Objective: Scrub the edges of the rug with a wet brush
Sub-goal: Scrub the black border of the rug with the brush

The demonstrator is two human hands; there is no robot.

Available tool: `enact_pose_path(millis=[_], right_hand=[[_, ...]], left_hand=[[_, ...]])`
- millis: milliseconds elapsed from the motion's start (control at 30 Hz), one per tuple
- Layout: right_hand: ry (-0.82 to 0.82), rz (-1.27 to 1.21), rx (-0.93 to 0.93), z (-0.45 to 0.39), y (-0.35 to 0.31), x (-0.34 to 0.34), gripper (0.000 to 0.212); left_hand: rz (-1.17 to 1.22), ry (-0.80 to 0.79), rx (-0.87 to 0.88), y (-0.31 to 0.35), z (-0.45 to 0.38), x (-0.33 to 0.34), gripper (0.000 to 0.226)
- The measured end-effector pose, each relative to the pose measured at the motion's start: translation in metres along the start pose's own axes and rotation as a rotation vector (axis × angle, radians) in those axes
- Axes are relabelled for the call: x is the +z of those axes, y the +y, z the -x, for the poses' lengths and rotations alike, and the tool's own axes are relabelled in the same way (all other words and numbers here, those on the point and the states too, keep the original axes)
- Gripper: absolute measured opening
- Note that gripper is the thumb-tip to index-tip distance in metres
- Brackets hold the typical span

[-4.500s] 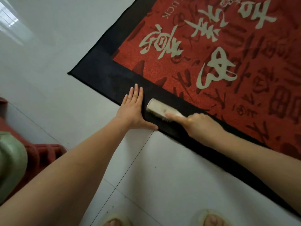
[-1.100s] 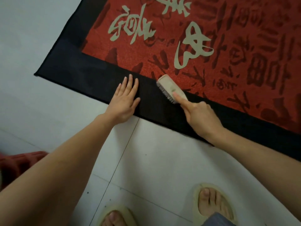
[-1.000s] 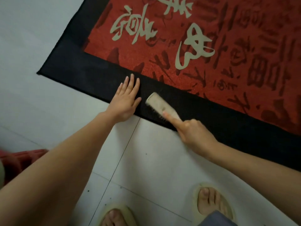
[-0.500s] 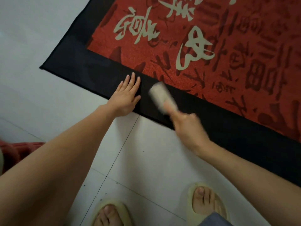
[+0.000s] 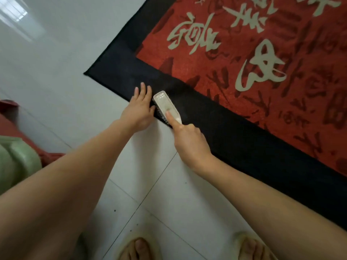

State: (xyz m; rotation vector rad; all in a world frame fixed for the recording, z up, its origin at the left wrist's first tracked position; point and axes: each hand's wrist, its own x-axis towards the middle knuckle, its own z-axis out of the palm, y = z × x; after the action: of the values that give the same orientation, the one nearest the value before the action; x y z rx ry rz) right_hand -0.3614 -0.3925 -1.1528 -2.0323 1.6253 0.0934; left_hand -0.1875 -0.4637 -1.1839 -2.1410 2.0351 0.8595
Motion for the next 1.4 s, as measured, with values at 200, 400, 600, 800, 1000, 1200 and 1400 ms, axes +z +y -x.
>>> enact_pose_path(millis=[200, 400, 600, 800, 1000, 1200, 1400], right_hand=[[-0.181, 0.194, -0.037, 0.059, 0.056, -0.007, 0.09], [0.034, 0.15, -0.333, -0.064, 0.009, -0.044, 0.06], [0.204, 0.44, -0.421, -0.135, 0.016, -0.069, 0.058], [0.179, 0.567, -0.779, -0.119, 0.046, -0.035, 0.054], [0.278, 0.522, -0.629, -0.143, 0.029, -0.046, 0.053], [0.283, 0.576, -0.771, -0.121, 0.07, -0.07, 0.049], [0.104, 0.56, -0.81, -0.087, 0.095, -0.056, 0.056]], left_hand=[[-0.089, 0.022, 0.076, -0.023, 0.003, -0.002, 0.062], [0.15, 0.173, -0.039, -0.028, 0.003, -0.009, 0.059], [0.118, 0.178, -0.147, -0.058, 0.012, -0.014, 0.054], [-0.135, 0.097, -0.169, -0.056, 0.014, -0.018, 0.056], [-0.161, 0.054, -0.259, -0.044, 0.006, -0.018, 0.064], [-0.148, 0.057, -0.266, -0.008, -0.001, -0.022, 0.07], [-0.09, -0.137, 0.13, 0.011, -0.006, -0.022, 0.05]])
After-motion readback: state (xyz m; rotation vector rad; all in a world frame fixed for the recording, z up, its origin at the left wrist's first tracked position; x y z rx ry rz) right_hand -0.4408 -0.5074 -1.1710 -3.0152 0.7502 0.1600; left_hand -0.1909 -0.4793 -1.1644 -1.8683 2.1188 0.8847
